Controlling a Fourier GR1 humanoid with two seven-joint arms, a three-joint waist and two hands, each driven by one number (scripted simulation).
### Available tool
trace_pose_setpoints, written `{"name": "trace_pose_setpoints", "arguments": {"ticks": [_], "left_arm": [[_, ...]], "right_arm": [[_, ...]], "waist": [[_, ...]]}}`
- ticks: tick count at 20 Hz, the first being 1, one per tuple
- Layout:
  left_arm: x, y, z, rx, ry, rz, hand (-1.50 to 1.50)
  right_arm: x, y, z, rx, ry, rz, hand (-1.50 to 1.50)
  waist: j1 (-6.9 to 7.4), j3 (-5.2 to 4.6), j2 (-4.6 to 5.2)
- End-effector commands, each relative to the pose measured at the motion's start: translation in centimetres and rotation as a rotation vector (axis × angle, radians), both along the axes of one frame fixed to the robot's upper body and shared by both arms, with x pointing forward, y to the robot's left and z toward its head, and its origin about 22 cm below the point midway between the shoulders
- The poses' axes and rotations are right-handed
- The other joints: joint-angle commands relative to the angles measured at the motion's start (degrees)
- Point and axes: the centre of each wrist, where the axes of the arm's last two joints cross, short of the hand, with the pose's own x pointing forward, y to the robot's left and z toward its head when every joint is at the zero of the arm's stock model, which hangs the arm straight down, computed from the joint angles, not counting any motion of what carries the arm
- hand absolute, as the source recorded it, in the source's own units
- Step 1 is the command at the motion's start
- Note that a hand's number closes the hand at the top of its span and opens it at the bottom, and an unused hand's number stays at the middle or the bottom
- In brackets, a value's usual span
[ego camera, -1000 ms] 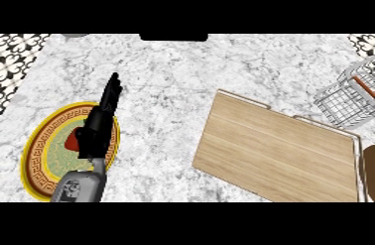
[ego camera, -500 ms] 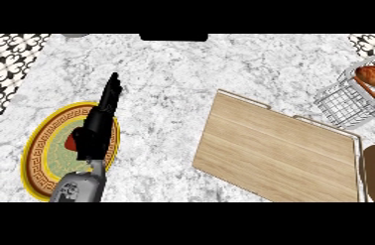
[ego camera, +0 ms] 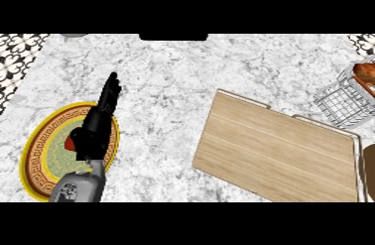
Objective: Pick the croissant from the tray and place it in the tiered basket
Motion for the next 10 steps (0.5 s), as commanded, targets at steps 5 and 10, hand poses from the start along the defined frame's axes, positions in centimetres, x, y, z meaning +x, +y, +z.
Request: {"name": "trace_pose_setpoints", "arguments": {"ticks": [5,10], "left_arm": [[-0.1,-0.4,-0.1,0.001,-0.003,0.013,0.00],[-0.4,1.1,-0.7,-0.012,-0.004,0.032,0.00]], "right_arm": [[-8.3,-6.3,-0.6,0.230,-0.040,-0.111,-1.50],[-12.4,-8.2,-2.1,0.237,-0.052,-0.081,-1.50]], "waist": [[-0.54,0.35,0.46],[-1.07,0.57,0.58]]}}
